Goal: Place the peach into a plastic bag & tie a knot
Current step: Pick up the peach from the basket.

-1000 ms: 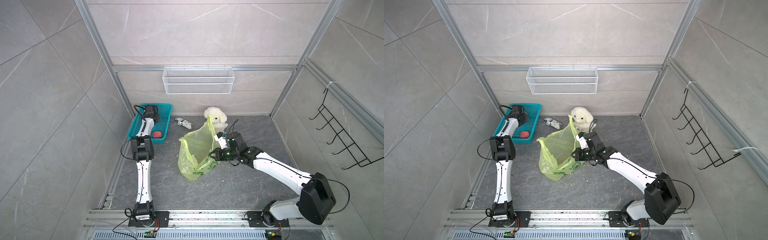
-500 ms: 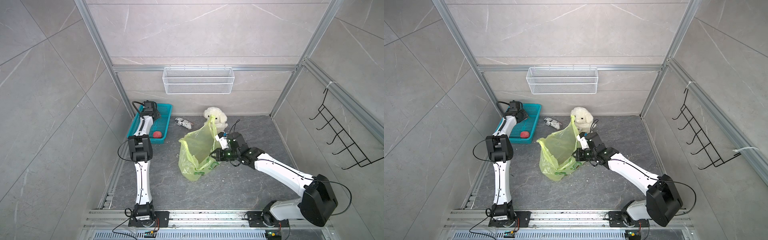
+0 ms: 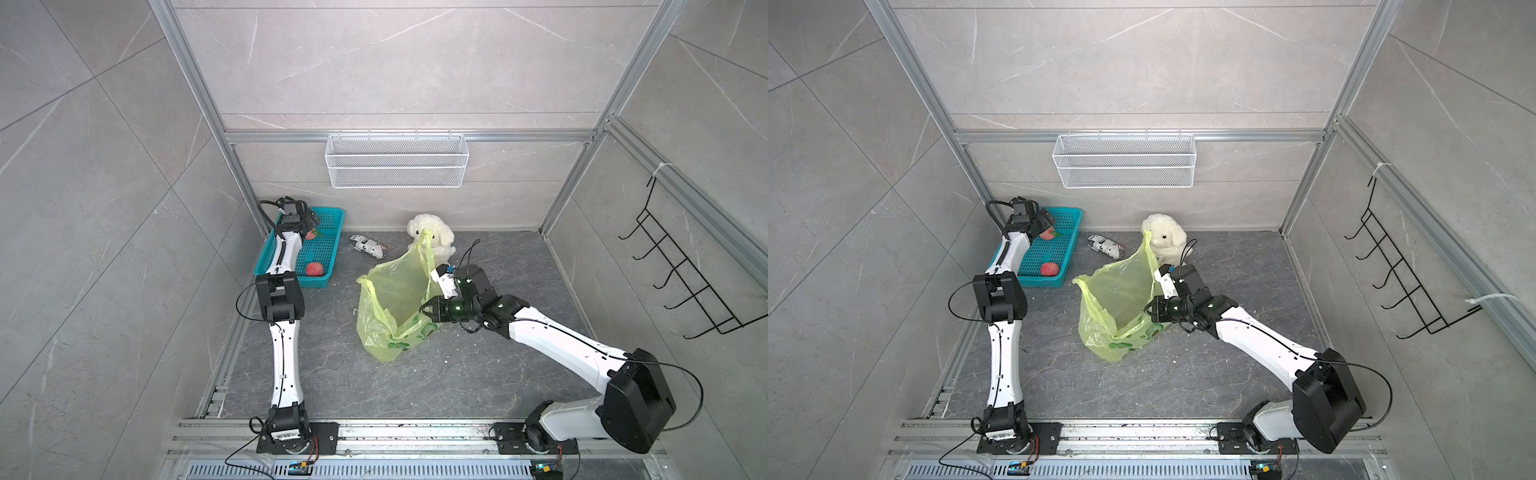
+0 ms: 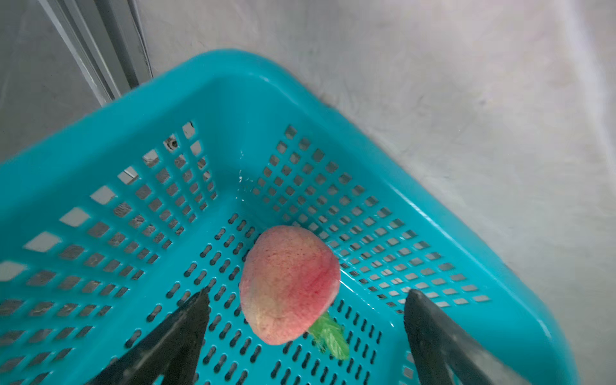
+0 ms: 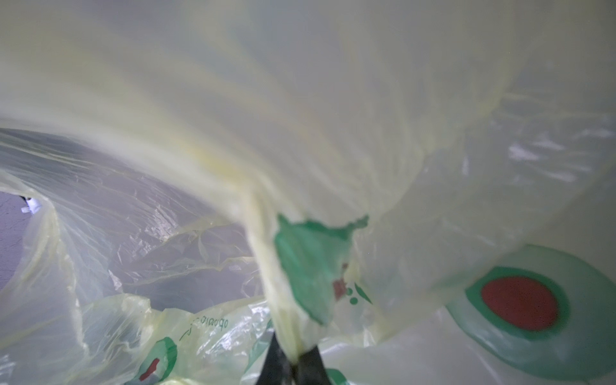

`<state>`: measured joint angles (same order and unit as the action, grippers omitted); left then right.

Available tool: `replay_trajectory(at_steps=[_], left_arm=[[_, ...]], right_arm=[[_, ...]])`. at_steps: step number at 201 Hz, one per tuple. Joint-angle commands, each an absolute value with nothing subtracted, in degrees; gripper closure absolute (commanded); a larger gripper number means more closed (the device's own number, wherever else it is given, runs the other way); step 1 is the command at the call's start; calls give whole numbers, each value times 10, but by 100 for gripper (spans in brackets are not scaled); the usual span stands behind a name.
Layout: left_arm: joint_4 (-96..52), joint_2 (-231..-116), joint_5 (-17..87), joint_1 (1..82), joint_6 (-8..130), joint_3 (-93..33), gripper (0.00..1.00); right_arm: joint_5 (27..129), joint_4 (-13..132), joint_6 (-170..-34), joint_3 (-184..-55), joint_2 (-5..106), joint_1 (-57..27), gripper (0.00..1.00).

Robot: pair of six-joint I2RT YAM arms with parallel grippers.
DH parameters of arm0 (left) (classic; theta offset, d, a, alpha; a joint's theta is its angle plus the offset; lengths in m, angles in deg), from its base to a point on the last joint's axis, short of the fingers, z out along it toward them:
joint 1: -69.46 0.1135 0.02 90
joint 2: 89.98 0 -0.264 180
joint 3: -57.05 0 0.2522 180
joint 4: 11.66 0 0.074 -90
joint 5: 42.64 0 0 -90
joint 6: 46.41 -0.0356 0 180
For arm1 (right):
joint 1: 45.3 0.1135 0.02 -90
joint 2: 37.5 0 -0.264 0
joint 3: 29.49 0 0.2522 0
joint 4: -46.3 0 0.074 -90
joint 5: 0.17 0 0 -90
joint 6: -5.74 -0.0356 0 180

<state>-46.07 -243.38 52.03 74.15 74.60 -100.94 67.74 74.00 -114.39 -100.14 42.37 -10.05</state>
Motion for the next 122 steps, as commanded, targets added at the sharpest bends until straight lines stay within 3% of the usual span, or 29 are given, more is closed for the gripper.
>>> replay_trajectory(at_steps=[1, 25, 69, 122], left_arm=[[-440, -2457, 503, 744, 733, -1039, 7], [-433, -2473, 481, 750, 744, -1044, 9], [-415, -2492, 467, 749, 759, -1048, 23], [-381, -2479, 461, 748, 766, -1034, 63]], right_arm=[[677, 728, -1131, -997, 415, -97, 100], [677, 726, -1131, -997, 417, -97, 100], [676, 725, -1130, -998, 424, -97, 100], [683, 726, -1128, -996, 420, -97, 100]])
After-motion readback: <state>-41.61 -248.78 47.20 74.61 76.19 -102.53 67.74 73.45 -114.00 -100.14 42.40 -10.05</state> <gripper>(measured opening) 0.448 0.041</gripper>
